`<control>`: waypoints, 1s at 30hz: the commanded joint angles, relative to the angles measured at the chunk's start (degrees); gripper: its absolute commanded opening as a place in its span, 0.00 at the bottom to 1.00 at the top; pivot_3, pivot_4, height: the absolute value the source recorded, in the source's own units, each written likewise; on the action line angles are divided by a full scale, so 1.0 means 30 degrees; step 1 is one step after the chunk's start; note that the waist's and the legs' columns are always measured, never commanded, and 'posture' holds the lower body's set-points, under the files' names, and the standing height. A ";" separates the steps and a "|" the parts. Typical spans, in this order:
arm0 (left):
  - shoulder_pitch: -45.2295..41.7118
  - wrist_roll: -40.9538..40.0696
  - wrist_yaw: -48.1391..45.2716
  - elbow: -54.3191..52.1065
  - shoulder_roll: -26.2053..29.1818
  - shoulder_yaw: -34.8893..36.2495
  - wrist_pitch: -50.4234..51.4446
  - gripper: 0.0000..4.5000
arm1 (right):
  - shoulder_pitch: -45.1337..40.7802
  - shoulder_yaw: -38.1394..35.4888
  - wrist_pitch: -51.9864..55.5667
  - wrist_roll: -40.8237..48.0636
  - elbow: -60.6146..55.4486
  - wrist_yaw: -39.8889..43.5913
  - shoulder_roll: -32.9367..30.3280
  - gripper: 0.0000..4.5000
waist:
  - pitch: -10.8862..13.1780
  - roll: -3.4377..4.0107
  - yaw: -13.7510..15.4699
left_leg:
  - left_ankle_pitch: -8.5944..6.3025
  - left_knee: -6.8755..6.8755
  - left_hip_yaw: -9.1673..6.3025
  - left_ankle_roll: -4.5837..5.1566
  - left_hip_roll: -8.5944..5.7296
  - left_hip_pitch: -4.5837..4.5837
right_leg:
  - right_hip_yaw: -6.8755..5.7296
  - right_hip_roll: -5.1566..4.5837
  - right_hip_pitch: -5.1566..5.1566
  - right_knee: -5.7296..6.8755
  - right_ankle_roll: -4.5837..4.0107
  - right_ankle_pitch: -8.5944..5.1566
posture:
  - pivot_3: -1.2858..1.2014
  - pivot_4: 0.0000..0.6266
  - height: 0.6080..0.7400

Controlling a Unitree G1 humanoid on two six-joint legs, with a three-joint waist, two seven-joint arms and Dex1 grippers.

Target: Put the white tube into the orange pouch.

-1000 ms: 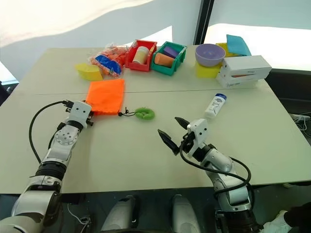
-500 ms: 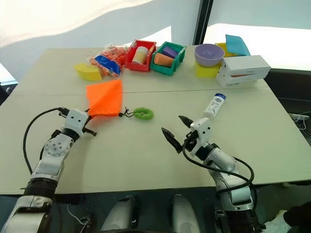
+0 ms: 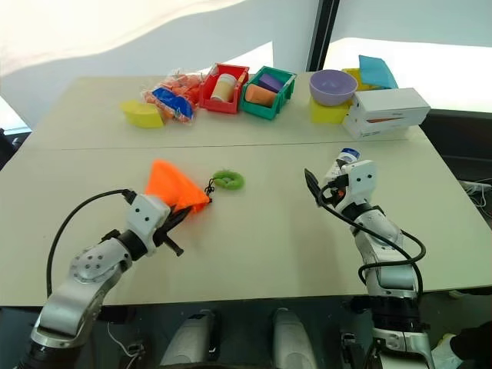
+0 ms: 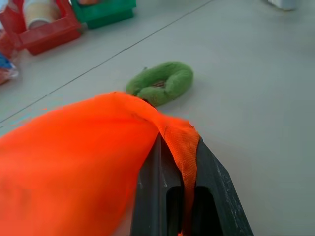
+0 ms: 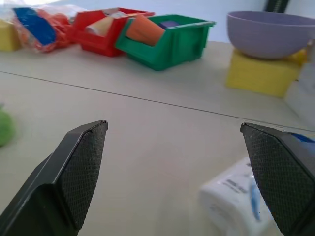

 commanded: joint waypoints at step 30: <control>0.2265 0.1067 0.1943 0.2684 -0.1969 0.2433 -0.3788 0.00 | -0.4247 -0.1584 -0.0900 -0.2010 0.6807 -0.8077 0.3879 0.88 | -0.0011 0.0023 -0.0042 | 0.0001 -0.0003 0.0038 0.0002 0.0000 0.0003 | 0.0041 0.0001 -0.0014 0.0004 -0.0004 0.0001 | 0.52 0.24 1.00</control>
